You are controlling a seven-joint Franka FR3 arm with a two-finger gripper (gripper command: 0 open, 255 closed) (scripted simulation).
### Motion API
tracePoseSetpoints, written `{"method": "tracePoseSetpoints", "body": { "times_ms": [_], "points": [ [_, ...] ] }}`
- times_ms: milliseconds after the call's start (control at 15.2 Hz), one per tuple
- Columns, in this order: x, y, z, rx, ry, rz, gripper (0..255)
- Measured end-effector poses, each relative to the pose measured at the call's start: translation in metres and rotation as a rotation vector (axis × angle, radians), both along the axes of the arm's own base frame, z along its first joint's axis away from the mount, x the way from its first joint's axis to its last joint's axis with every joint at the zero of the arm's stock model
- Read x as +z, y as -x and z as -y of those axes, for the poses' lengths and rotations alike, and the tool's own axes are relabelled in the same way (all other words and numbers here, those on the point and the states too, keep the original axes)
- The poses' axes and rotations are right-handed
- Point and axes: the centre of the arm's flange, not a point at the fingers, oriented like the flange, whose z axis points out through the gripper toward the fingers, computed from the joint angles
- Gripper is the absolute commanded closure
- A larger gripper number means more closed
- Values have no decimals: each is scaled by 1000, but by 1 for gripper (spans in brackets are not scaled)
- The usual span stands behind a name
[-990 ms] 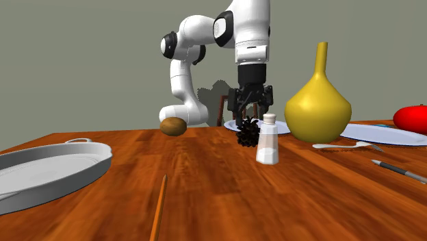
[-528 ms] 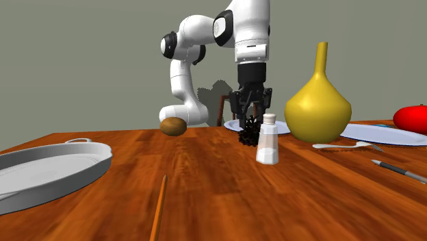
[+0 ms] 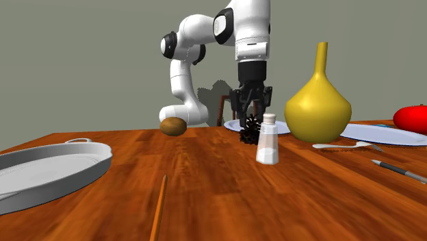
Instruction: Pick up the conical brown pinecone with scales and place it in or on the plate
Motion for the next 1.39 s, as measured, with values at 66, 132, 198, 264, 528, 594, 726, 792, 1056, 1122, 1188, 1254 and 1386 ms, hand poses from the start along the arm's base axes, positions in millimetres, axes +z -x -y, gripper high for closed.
{"method": "tracePoseSetpoints", "body": {
  "times_ms": [66, 132, 198, 264, 528, 594, 726, 792, 1056, 1122, 1188, 1254, 1386],
  "points": [
    [4, 0, 1, 0, 0, 0, 255],
    [11, 0, 0, 0, 0, -1, 255],
    [15, 0, 0, 0, 0, -1, 255],
    [19, 0, 0, 0, 0, -1, 255],
    [40, 1, 1, 0, 0, -1, 255],
    [46, -1, 0, 0, 0, -1, 255],
    [56, 0, 1, 0, 0, -1, 255],
    [61, 1, 1, 0, 0, -1, 255],
    [78, 5, -4, 0, 0, -1, 255],
    [79, 10, -10, 0, 0, -1, 255],
    [83, 18, -20, 1, 0, -1, 255],
    [85, 27, -30, 1, 0, -1, 255],
    [87, 46, -45, 1, 0, -1, 255]
  ]
}}
